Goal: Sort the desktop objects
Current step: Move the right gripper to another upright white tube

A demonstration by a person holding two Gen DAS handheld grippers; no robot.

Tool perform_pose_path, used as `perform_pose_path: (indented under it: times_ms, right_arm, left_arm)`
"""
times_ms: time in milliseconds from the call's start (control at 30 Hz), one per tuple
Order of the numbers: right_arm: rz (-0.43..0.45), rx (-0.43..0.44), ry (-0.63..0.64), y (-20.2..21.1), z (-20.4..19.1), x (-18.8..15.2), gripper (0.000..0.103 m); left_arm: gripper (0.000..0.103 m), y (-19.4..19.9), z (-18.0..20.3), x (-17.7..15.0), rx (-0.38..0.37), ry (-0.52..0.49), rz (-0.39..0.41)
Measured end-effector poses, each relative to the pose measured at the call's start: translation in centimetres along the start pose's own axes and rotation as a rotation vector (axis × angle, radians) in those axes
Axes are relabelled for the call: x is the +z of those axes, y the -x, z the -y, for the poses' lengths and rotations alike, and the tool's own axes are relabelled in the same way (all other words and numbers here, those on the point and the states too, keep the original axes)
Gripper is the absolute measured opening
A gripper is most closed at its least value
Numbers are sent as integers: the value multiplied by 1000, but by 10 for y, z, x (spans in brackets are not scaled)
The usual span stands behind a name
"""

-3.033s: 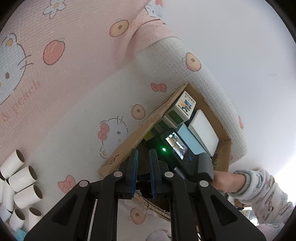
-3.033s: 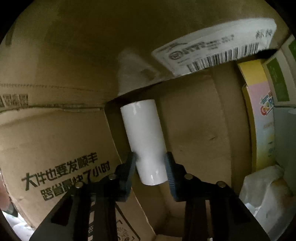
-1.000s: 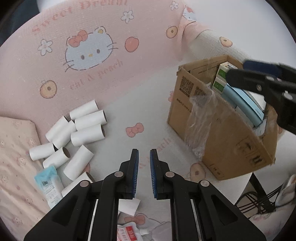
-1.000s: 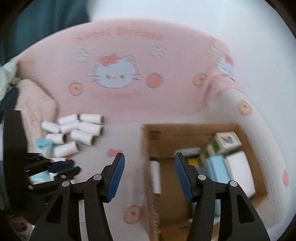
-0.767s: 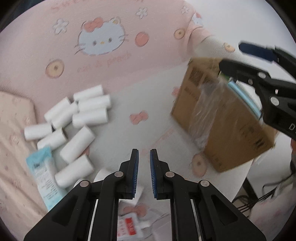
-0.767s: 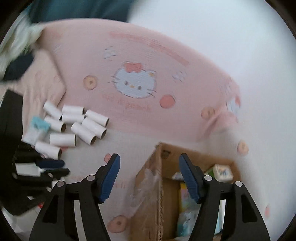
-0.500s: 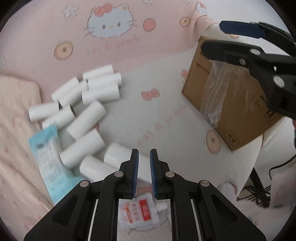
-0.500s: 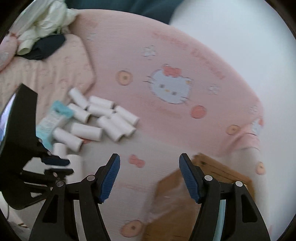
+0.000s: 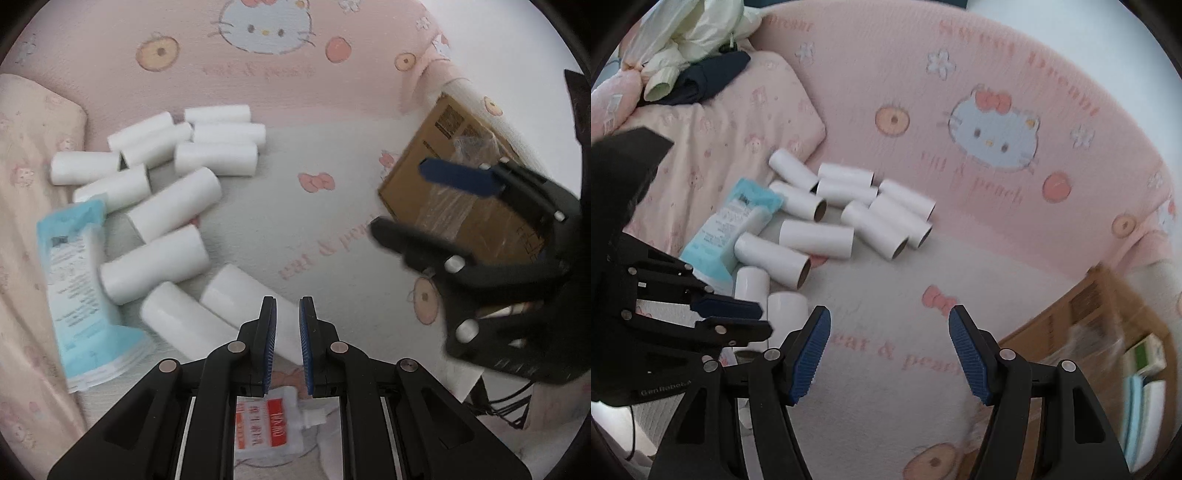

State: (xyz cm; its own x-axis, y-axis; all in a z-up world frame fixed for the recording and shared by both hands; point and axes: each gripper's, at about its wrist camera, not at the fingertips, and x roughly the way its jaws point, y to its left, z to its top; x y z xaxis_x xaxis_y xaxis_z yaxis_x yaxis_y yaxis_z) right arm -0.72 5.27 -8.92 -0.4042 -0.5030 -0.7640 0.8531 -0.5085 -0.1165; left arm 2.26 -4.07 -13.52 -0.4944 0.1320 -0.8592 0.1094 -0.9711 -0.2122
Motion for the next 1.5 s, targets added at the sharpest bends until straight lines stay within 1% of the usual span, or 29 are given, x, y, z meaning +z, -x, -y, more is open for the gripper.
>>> perform_pose_path:
  times_ms: [67, 167, 233, 300, 433, 500, 600, 700, 767, 800, 833, 900, 933, 1033, 1100, 1200, 1267, 1333, 1367, 1400, 1500]
  right_arm:
    - [-20, 26, -30, -7, 1, -6, 64]
    - [-42, 77, -91, -15, 3, -17, 64]
    - [-43, 89, -123, -17, 5, -23, 64]
    - [-53, 84, -131, -21, 4, -28, 64]
    - [-81, 103, -144, -30, 1, -34, 64]
    - [-98, 135, -166, -35, 0, -37, 64]
    - [-102, 140, -153, -38, -6, -41, 64]
    - [-106, 133, -114, -41, -14, -43, 64]
    - [-104, 139, -106, -44, -18, -46, 64]
    - [-106, 150, -112, -45, -18, -47, 64]
    - [-109, 161, -120, -47, -19, -48, 64]
    - [-118, 188, -147, -51, -19, -49, 64]
    - [-123, 208, -164, -54, -19, -49, 64]
    - [-127, 260, -201, -60, -19, -50, 64]
    - [-136, 282, -218, -65, -20, -51, 64]
    - [-172, 326, -236, -76, -23, -53, 64]
    - [-192, 396, -291, -83, -22, -55, 57]
    - [-213, 454, -328, -89, -23, -56, 47]
    - [-221, 477, -340, -92, -24, -56, 44]
    - [-231, 479, -343, -94, -25, -56, 40]
    - [-229, 479, -356, -96, -24, -56, 40]
  left_arm:
    - [15, -9, 1, -1, -5, 19, -26]
    - [18, -22, -5, -1, 9, 75, -58]
    - [25, -30, -12, -1, 8, 140, -88]
    - [38, -35, -21, -2, -18, 199, -116]
    - [41, -40, -36, -4, -55, 294, -147]
    - [46, -40, -40, -4, -79, 324, -146]
    - [47, -43, -44, -1, -89, 354, -160]
    - [47, -44, -45, 2, -67, 386, -173]
    - [47, -46, -42, 5, -19, 389, -187]
    - [47, -47, -41, 8, 5, 380, -189]
    - [47, -49, -37, 11, 45, 357, -193]
    - [47, -53, -35, 15, 81, 339, -210]
    - [47, -54, -37, 16, 80, 357, -212]
    - [47, -53, -48, 16, 34, 448, -202]
    - [47, -54, -52, 16, 27, 460, -211]
    - [47, -58, -56, 16, 4, 493, -218]
    - [47, -61, -57, 16, -20, 506, -216]
    - [47, -64, -55, 16, -32, 502, -215]
    - [47, -66, -54, 16, -40, 500, -214]
    - [47, -68, -53, 16, -40, 501, -210]
    - [47, -70, -55, 16, -53, 509, -194]
